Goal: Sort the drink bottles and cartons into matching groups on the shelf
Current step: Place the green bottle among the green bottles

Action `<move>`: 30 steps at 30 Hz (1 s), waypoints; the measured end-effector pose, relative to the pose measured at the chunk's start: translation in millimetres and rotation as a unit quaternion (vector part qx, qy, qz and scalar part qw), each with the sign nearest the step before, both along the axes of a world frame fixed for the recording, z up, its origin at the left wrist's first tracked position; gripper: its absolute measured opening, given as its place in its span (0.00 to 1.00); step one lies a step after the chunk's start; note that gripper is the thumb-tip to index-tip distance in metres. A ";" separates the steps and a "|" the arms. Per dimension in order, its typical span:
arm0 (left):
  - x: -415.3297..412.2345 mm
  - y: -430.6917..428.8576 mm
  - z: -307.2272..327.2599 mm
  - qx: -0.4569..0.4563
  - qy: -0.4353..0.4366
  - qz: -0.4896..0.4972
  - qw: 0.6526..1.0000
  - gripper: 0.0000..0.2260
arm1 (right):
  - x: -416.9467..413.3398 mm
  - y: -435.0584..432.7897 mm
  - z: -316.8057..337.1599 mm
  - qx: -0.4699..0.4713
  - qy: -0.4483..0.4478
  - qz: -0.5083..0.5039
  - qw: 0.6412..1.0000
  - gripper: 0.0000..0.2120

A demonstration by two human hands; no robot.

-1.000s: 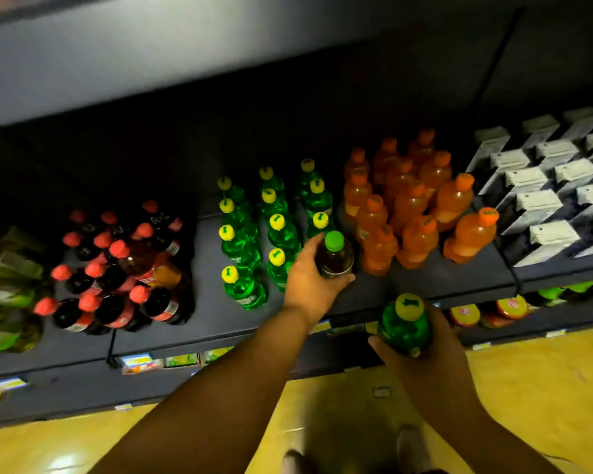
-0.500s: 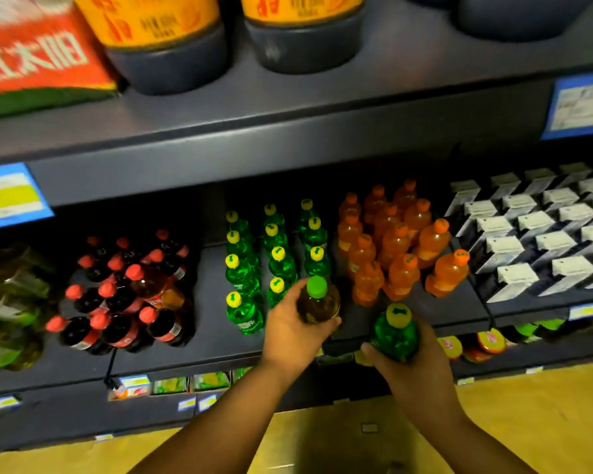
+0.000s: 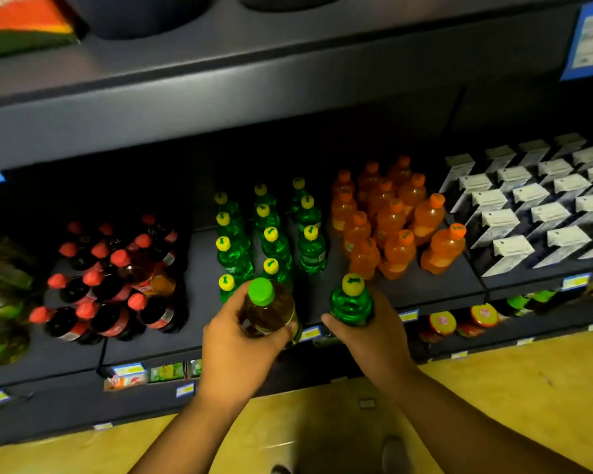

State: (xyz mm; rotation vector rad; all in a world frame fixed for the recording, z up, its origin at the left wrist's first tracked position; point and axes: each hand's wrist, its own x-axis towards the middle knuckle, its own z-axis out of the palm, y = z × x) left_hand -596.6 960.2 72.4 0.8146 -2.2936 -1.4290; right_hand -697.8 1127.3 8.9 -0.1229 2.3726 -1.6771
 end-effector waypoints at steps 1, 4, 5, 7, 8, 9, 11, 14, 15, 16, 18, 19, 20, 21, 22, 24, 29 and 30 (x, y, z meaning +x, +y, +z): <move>2.8 -3.0 -1.2 -0.005 -0.004 0.005 1.000 0.26 | -1.8 -6.1 -5.5 0.013 0.008 0.007 1.000 0.28; 11.3 -11.0 -6.0 -0.004 -0.012 0.020 1.000 0.27 | -12.0 -23.8 -28.3 0.036 0.013 0.007 0.999 0.29; 14.1 -13.3 -7.3 0.003 -0.013 0.025 1.000 0.27 | -17.3 -29.6 -36.8 0.042 0.012 0.001 0.999 0.29; 19.4 -18.6 -9.6 0.007 -0.017 0.030 0.999 0.25 | -28.4 -41.9 -53.3 0.048 0.008 -0.001 0.999 0.27; 21.7 -21.1 -10.9 0.005 -0.018 0.030 0.999 0.24 | -34.2 -46.3 -59.6 0.050 0.007 0.002 0.999 0.27; 24.3 -24.7 -12.7 0.004 -0.019 0.033 0.999 0.23 | -39.5 -52.0 -67.3 0.052 0.009 0.006 0.999 0.26; 29.7 -31.4 -18.5 0.004 -0.023 0.034 0.999 0.22 | -47.3 -61.0 -81.6 0.057 0.015 0.010 0.998 0.26; 36.6 -39.2 -28.2 0.001 -0.017 0.041 0.999 0.23 | -55.4 -73.8 -99.2 0.068 0.032 0.005 0.997 0.26; 38.6 -41.6 -32.4 0.002 -0.016 0.044 0.999 0.24 | -57.4 -78.2 -103.9 0.073 0.037 0.004 0.997 0.26; 40.4 -44.3 -36.9 0.007 -0.015 0.049 0.999 0.25 | -59.0 -82.7 -107.9 0.074 0.040 0.005 0.996 0.25; 42.1 -49.7 -43.0 0.019 -0.011 0.059 0.998 0.26 | -61.8 -87.7 -109.8 0.070 0.040 -0.007 0.997 0.25; 42.6 -53.2 -44.4 0.021 -0.008 0.062 0.998 0.26 | -62.4 -90.5 -110.5 0.068 0.040 -0.012 0.997 0.25; 43.3 -56.2 -45.2 0.020 -0.007 0.062 0.998 0.27 | -62.3 -92.0 -111.2 0.066 0.040 -0.014 0.997 0.25; 43.2 -58.5 -45.3 0.019 -0.009 0.060 0.998 0.27 | -62.0 -92.7 -111.3 0.067 0.038 -0.015 0.997 0.26; 42.8 -60.2 -45.0 0.018 -0.010 0.059 0.998 0.27 | -62.0 -92.8 -111.6 0.067 0.038 -0.016 0.997 0.27; 42.3 -63.7 -42.7 0.012 -0.008 0.057 0.998 0.28 | -61.4 -91.2 -106.8 0.057 0.037 -0.012 0.998 0.33; 49.0 -75.1 -41.1 0.022 -0.011 0.045 0.999 0.30 | -51.8 -66.3 -85.8 -0.011 0.059 0.053 0.997 0.43; 51.6 -77.2 -39.8 0.023 -0.010 0.048 0.999 0.30 | -46.1 -57.4 -80.4 -0.002 0.064 0.059 0.996 0.43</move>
